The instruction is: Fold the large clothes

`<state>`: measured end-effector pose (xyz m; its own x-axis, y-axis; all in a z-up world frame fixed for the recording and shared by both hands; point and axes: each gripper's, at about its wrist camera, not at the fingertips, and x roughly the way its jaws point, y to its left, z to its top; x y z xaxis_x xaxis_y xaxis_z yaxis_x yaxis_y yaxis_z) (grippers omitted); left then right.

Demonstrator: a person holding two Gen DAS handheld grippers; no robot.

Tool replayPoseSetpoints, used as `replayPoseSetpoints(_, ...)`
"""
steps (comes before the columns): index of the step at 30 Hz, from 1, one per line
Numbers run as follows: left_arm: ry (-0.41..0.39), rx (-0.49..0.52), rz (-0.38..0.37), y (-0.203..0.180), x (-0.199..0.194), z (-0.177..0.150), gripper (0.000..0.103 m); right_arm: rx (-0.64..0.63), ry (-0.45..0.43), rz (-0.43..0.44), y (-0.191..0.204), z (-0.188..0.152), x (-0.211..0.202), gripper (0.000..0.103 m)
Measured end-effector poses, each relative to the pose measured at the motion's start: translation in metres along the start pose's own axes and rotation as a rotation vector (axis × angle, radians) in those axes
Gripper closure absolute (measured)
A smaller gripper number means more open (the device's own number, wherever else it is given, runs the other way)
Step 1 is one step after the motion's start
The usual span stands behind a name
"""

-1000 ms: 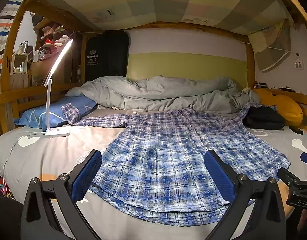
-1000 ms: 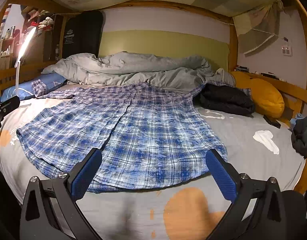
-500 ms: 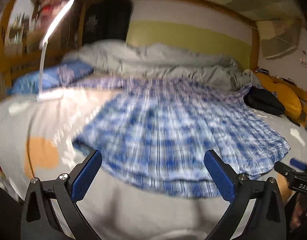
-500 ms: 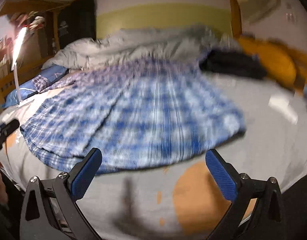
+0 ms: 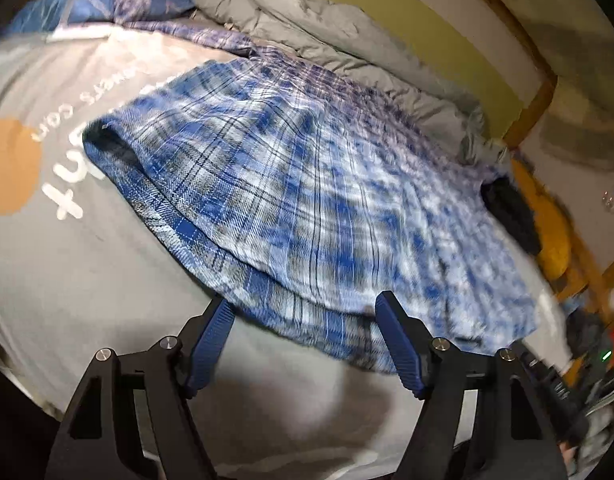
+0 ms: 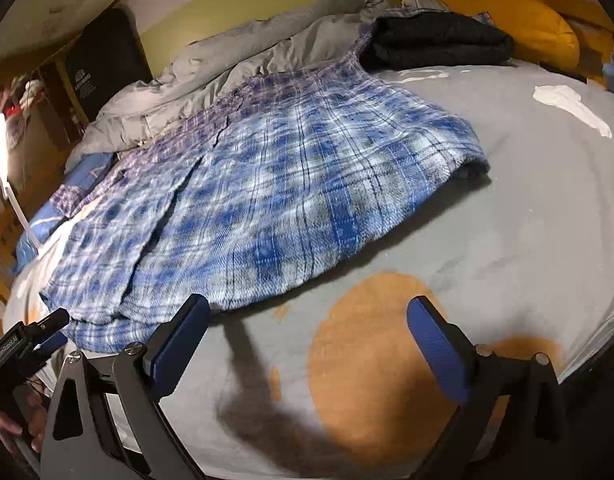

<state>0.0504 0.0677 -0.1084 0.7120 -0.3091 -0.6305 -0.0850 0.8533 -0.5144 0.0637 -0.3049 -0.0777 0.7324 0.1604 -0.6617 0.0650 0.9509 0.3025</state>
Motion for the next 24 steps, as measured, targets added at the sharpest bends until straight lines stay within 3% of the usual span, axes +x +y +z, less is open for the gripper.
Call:
replayPoseSetpoints(1,-0.004,-0.028,-0.022,0.004,-0.001,0.002,0.029,0.015,0.001,0.020,-0.002,0.002,0.002,0.004)
replayPoseSetpoints(3,-0.025,-0.060,-0.030,0.010,-0.003,0.006,0.041,0.035,-0.002,0.042,-0.005,0.006,0.004,0.004)
replayPoseSetpoints(5,-0.061,-0.030,0.053,0.008,-0.002,0.009,0.088,0.038,-0.014,0.040,-0.005,0.011,0.006,0.015)
replayPoseSetpoints(6,-0.066,-0.014,0.080,0.008,0.002,0.012,0.094,0.029,-0.018,0.021,-0.003,0.015,0.008,0.022)
replayPoseSetpoints(7,-0.064,-0.016,0.078,0.007,0.005,0.016,0.097,0.018,-0.023,-0.001,-0.002,0.018,0.009,0.041)
replayPoseSetpoints(8,-0.072,-0.024,0.072,0.005,0.004,0.021,0.098,0.008,-0.024,-0.013,0.000,0.023,0.010,0.066)
replayPoseSetpoints(10,-0.106,0.020,0.100,-0.004,-0.001,0.029,0.099,0.021,-0.016,0.000,0.000,0.031,0.011,0.098)
replayPoseSetpoints(16,-0.172,0.192,0.171,-0.067,-0.011,0.087,0.099,-0.026,-0.086,-0.046,0.025,0.087,0.003,0.099)
replayPoseSetpoints(21,-0.099,0.289,0.256,-0.093,0.046,0.158,0.099,-0.053,-0.047,-0.113,0.043,0.157,0.049,0.099)
replayPoseSetpoints(24,0.003,0.265,0.270,-0.087,0.100,0.194,0.099,-0.045,0.024,-0.129,0.044,0.185,0.093,0.099)
